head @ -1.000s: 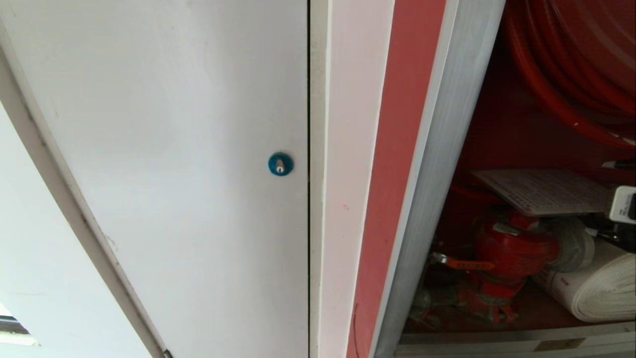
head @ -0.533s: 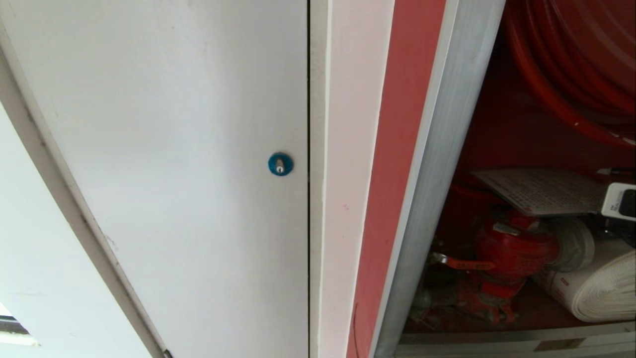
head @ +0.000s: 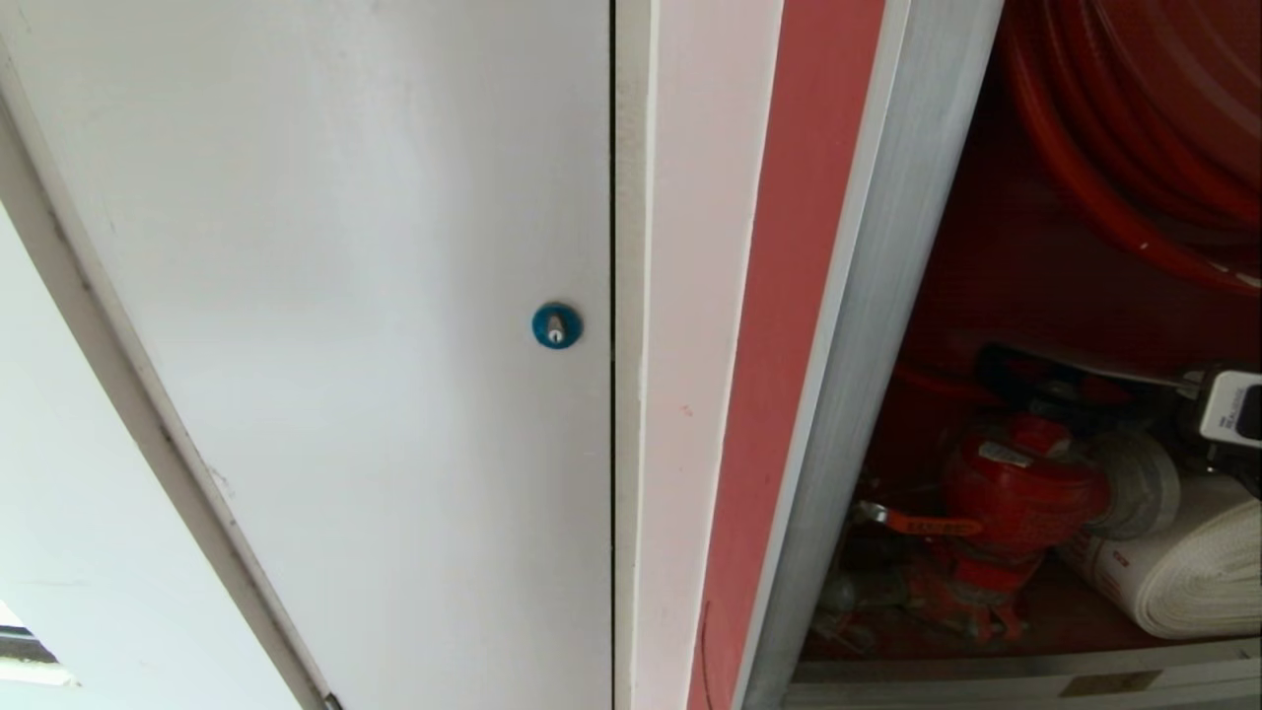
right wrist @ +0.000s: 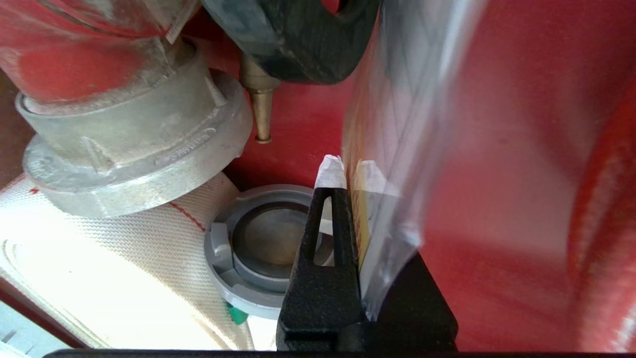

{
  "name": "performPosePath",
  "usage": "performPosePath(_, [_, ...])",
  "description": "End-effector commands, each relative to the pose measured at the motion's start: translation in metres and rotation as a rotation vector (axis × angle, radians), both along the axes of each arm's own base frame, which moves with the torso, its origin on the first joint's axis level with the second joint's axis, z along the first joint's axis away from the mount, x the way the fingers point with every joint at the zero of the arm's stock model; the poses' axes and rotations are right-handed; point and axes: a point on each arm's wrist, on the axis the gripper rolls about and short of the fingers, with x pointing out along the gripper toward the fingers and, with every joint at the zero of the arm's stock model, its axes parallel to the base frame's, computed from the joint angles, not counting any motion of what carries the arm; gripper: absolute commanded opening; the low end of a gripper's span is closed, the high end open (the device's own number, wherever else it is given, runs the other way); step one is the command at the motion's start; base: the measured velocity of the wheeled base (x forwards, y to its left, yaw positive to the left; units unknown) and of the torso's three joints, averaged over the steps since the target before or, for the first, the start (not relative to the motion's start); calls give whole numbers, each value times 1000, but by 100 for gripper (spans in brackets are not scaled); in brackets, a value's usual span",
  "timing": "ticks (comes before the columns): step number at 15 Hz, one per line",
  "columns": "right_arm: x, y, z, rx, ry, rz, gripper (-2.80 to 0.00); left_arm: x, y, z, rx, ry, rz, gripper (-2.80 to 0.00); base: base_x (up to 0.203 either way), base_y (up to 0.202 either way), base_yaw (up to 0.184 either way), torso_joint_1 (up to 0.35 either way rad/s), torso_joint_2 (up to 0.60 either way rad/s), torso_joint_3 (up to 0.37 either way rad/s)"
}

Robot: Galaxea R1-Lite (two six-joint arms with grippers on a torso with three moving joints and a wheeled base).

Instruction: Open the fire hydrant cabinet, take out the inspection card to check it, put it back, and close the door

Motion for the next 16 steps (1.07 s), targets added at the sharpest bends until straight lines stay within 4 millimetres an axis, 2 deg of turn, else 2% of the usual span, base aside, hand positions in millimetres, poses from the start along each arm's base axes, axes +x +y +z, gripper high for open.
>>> performPosePath(1, [-5, 3, 4, -17, -18, 5, -280, 1, 0, -3, 0, 12, 0, -280, 0, 0, 0, 0, 0, 0])
performPosePath(10, [-44, 20, 22, -58, -90, -9, -280, 1, 0, -3, 0, 12, 0, -280, 0, 0, 0, 0, 0, 0])
performPosePath(13, [-77, 35, 29, -75, -66, -86, -280, 1, 0, -3, 0, 12, 0, -280, 0, 0, 0, 0, 0, 0])
performPosePath(16, [-101, 45, 34, -101, -53, -165, -280, 1, 0, -3, 0, 12, 0, -280, 0, 0, 0, 0, 0, 0])
